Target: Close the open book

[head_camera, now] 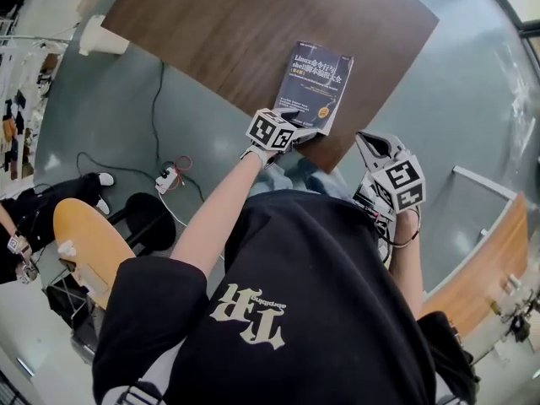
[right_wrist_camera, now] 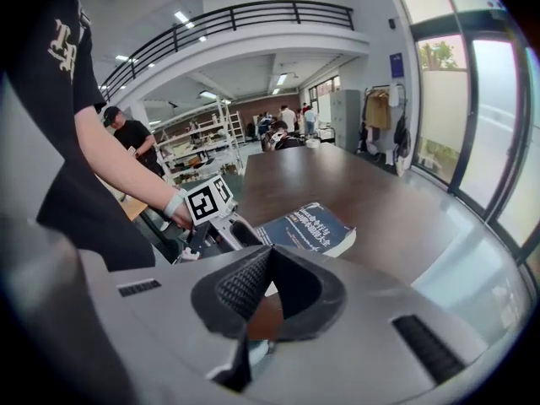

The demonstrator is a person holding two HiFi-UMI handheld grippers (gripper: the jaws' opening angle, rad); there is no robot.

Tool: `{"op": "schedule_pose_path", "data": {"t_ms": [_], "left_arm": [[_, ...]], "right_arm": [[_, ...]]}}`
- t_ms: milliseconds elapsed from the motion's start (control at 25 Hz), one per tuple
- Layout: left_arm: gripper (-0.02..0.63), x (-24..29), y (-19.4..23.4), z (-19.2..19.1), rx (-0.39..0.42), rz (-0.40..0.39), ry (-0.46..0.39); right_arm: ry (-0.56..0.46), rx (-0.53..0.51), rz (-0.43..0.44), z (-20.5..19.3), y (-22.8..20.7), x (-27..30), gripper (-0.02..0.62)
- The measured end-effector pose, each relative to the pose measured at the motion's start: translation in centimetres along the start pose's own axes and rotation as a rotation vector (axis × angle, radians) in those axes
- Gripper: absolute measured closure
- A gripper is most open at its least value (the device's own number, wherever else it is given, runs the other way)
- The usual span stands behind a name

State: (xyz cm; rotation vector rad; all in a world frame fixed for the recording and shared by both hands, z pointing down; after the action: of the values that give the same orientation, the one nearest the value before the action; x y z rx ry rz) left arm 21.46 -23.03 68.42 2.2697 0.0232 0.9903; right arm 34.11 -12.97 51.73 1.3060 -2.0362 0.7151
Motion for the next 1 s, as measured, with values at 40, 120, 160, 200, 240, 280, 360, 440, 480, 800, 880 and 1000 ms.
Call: {"op": "schedule_pose_path", "data": {"t_ms": [40, 120, 160, 200, 240, 280, 360, 440, 480, 800, 880, 1000], "left_arm": [[0.284, -0.1, -0.3, 0.2, 0.005, 0.016, 0.005], [0.284, -0.2, -0.5, 0.5, 0.004, 0.049, 0.011], [0.284, -0.1, -0.3, 0.5, -0.001, 0.064, 0.014], [0.284, 0.2, 0.0, 0.4, -0.007, 0.078, 0.018], [0.284, 0.4, 0.3, 0.3, -0.014, 0.091, 0.021], [0.284, 0.6, 0.5, 0.1, -0.021, 0.104, 0.023], [0.284, 0.8, 0.4, 0.1, -0.03, 0.131, 0.021], [0.284, 0.8, 0.1, 0.1, -0.025, 0.163, 0.027], [0.284, 0.9, 0.2, 0.3, -0.02, 0.178, 0.032], [0.284, 1.3, 0.6, 1.5, -0.05, 0.203, -0.013], [0.284, 0.7, 0.1, 1.4, -0.073, 0.181, -0.066], [0.284, -0.6, -0.9, 1.0, -0.08, 0.164, -0.134]], "right_arm": [[0.017, -0.03, 0.02, 0.3, -0.7, 0.8, 0.606], [0.055, -0.081, 0.078, 0.7, -2.1, 3.2, 0.606], [0.071, -0.097, 0.115, 0.8, -2.8, 4.9, 0.606], [0.085, -0.101, 0.156, 0.7, -3.5, 6.8, 0.606], [0.098, -0.091, 0.196, 0.6, -4.1, 8.7, 0.607], [0.108, -0.067, 0.234, 0.5, -4.8, 10.4, 0.606], [0.132, 0.0, 0.297, 0.4, -5.8, 13.3, 0.606], [0.171, 0.052, 0.337, 0.0, -6.5, 15.9, 0.606], [0.198, 0.067, 0.35, -0.3, -7.0, 17.3, 0.606], [0.257, 0.228, 0.496, -1.9, -9.9, 22.4, 0.607], [0.252, 0.207, 0.527, -1.7, -9.8, 22.4, 0.607], [0.24, 0.175, 0.563, -2.0, -9.2, 22.3, 0.607]]}}
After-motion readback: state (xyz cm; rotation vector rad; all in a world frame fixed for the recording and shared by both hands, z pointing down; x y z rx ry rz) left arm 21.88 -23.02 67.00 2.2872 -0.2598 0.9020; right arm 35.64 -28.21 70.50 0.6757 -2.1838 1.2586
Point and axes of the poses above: the fingertips, and each gripper's own axes: x forward along the fingers, y to its left, z out of its top, the point moved 5 cm from there along -x, backward along the fingers, and after that the axes turned 3 degrees about y, right-handed, at the moved point
